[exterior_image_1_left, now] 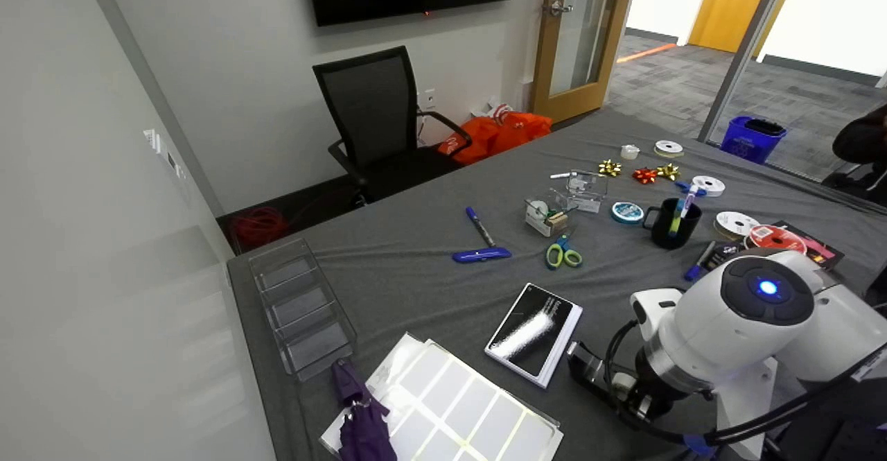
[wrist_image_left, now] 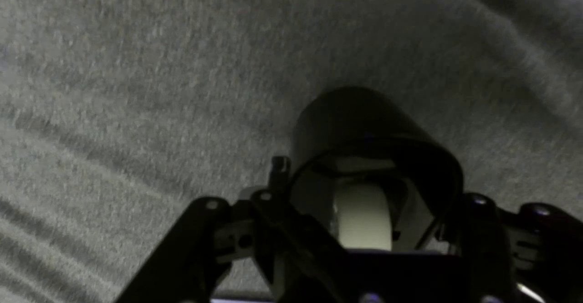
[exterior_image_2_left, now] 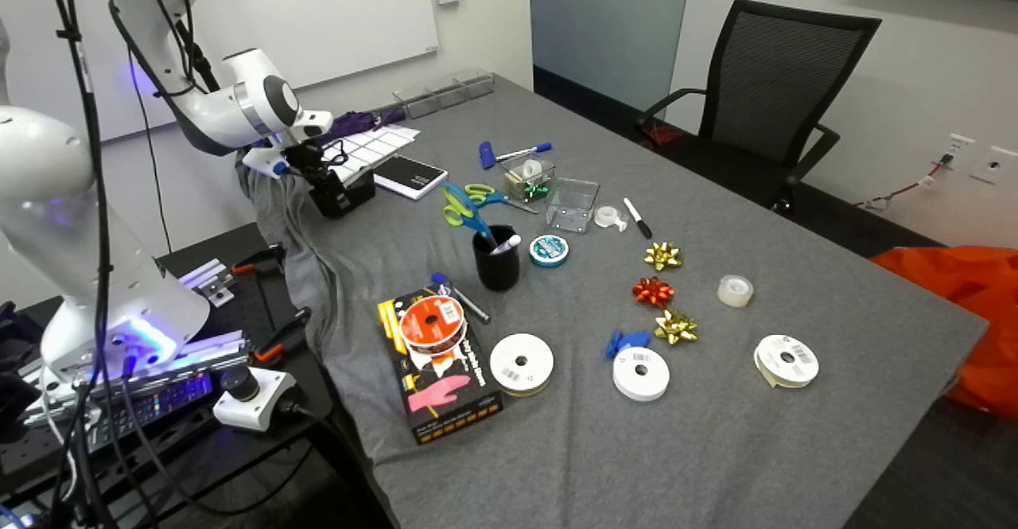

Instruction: Move the tape dispenser to the left

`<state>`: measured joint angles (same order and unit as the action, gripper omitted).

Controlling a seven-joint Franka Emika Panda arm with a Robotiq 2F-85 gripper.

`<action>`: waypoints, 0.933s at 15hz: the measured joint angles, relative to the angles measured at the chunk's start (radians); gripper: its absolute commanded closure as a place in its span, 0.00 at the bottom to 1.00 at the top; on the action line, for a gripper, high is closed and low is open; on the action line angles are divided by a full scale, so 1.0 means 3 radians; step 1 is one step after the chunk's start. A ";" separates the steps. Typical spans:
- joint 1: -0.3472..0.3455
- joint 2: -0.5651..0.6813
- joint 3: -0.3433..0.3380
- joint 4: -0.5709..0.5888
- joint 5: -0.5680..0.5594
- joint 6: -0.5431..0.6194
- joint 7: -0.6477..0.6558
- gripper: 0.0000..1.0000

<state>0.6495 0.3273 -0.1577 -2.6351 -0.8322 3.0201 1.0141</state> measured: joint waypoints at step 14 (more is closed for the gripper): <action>-0.0019 0.0166 -0.0064 -0.0016 -0.0020 0.0291 0.0004 0.00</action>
<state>0.6439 0.3771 -0.1769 -2.6399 -0.8382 3.1075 1.0152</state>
